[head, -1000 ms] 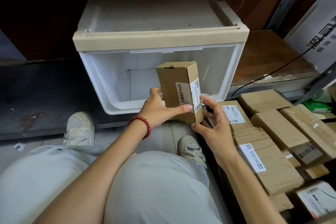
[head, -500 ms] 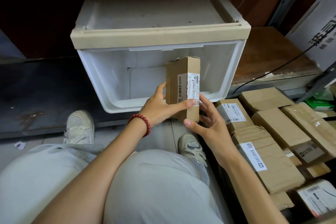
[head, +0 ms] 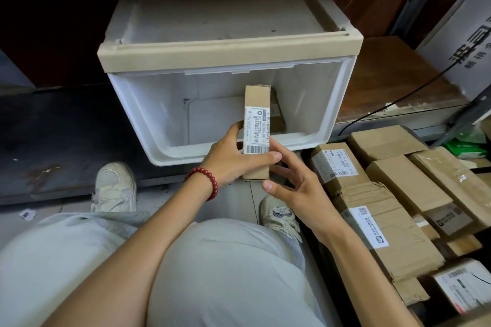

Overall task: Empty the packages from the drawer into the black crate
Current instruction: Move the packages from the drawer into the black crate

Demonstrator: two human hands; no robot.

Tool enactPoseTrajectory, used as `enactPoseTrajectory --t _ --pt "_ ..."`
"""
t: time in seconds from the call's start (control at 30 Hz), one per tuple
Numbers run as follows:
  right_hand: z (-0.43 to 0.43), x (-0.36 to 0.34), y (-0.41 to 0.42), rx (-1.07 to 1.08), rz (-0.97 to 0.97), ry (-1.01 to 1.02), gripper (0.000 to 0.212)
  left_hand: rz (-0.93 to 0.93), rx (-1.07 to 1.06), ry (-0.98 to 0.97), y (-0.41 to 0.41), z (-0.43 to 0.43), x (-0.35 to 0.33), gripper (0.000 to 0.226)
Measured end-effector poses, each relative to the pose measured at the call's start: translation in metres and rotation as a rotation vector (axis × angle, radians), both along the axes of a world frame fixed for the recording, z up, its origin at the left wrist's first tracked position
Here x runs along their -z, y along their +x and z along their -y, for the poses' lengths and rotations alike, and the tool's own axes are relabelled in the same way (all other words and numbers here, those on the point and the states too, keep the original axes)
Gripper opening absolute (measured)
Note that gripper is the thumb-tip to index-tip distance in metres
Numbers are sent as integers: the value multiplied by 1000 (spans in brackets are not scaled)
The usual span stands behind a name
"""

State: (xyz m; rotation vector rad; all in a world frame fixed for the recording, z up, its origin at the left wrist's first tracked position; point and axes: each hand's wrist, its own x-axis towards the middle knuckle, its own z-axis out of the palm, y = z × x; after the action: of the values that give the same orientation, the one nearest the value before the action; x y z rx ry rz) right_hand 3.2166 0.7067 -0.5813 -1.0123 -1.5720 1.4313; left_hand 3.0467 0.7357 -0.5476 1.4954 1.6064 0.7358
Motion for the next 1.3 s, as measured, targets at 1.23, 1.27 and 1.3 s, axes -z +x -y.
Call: enactPoseTrajectory --t 1.23,1.27,1.3 --pt "28 -11 174 942 -349 -170 76 -160 561 49 224 -49 -44 46" --pt "33 -5 184 996 -359 -179 75 -185 580 80 242 -46 -40 45" --pt "37 0 195 1045 -368 -188 74 -196 594 117 259 -42 -34 45"
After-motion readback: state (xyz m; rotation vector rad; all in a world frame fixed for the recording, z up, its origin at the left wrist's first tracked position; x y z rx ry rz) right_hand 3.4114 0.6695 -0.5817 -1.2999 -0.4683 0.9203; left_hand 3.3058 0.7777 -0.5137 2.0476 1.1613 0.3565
